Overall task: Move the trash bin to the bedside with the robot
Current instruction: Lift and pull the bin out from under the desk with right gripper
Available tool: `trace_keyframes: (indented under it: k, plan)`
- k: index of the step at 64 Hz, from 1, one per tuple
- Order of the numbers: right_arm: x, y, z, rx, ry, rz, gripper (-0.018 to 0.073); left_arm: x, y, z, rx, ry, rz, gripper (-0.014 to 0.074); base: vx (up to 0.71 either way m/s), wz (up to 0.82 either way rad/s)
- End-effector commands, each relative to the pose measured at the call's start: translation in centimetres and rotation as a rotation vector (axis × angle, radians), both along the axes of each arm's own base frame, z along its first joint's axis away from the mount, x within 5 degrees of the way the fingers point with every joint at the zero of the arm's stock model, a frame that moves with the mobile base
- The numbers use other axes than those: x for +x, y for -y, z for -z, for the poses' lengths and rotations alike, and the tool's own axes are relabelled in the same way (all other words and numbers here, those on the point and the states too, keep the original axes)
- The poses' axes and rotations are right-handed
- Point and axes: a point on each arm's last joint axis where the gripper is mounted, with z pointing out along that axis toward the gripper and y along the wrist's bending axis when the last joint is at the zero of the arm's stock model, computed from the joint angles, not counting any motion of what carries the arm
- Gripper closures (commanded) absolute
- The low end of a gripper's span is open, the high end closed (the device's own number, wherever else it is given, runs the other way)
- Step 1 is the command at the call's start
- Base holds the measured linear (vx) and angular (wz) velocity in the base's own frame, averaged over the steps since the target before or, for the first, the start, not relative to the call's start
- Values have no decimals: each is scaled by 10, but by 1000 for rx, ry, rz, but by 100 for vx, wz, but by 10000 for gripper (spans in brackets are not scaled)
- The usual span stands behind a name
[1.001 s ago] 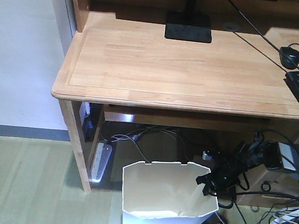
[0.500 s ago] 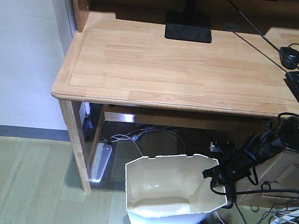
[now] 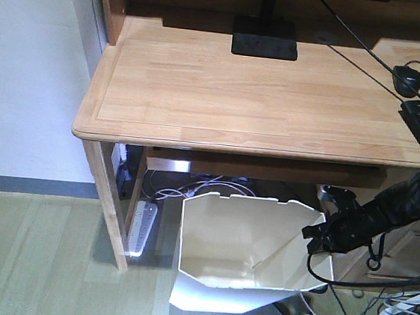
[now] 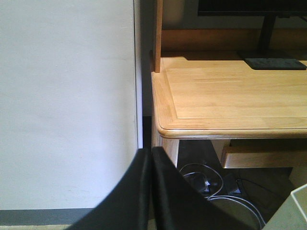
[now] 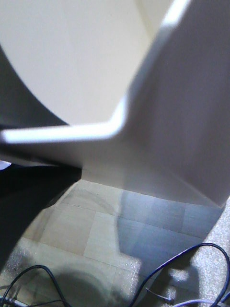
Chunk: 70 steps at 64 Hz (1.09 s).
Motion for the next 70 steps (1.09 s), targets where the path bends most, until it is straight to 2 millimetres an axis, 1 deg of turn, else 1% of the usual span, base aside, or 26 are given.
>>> trace_keyframes:
  k: [1, 14, 22, 34, 70]
  plan:
    - [6, -6, -48, 104, 47, -15, 565, 1, 0, 3, -12, 55, 1, 602, 0, 0]
    - [-14, -19, -68, 110, 27, -38, 565, 1, 0, 3, -12, 55, 1, 602, 0, 0]
    - [-22, -26, -76, 112, 31, -62, 565, 1, 0, 3, -12, 55, 1, 602, 0, 0]
    - [-24, -30, -78, 137, 21, -64, 565, 1, 0, 3, -12, 55, 1, 602, 0, 0]
    - [-24, -29, -78, 137, 21, -63, 565, 1, 0, 3, -12, 55, 1, 602, 0, 0]
